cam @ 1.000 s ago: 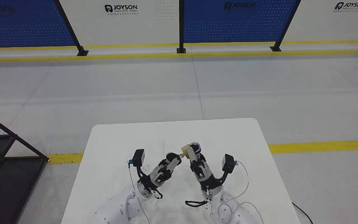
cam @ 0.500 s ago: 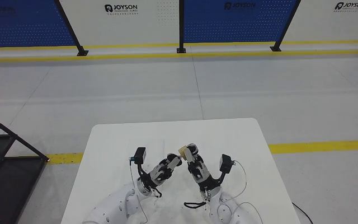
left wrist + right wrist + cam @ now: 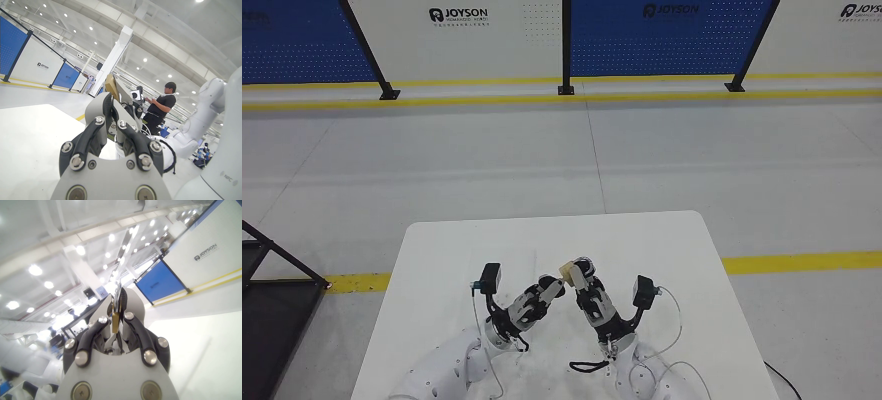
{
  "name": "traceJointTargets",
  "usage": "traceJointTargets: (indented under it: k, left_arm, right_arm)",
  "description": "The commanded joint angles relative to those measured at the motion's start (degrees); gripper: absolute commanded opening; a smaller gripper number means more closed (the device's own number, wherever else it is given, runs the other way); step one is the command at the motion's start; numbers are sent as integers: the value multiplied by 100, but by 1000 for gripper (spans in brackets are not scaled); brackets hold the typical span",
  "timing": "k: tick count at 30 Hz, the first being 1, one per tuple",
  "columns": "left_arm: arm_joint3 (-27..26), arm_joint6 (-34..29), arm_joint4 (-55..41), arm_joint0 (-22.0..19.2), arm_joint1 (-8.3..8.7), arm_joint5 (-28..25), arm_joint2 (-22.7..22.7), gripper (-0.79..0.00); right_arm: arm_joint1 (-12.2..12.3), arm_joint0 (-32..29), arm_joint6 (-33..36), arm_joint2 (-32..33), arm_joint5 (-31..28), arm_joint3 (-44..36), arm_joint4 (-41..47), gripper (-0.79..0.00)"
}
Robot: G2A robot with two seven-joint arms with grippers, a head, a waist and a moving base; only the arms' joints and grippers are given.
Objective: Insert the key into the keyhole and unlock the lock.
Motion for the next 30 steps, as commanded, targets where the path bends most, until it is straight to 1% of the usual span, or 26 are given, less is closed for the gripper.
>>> traceJointTargets:
  k: [1,5,9,15,23,30]
  left_arm:
    - [-22,56,127,54,-28,56,-45,-785]
    - [-37,103,255,116,-78,103,-124,-785]
    - [-61,295,523,189,-124,295,-220,-785]
    - [-57,759,1119,288,-199,759,-289,-785]
    - [25,1261,1563,337,-308,1261,-286,-785]
    - [169,1675,1993,325,-410,1851,-249,-785]
  right_arm:
    - [-3,3,9,-6,19,0,-2,-785]
    - [-7,5,11,-13,44,0,-25,-785]
    - [-11,-2,3,-12,65,-4,-19,-785]
    - [-13,-8,17,-9,57,-5,0,-785]
    - [-17,-10,31,-7,84,-9,7,-785]
    - [-22,-3,41,-6,86,-5,14,-785]
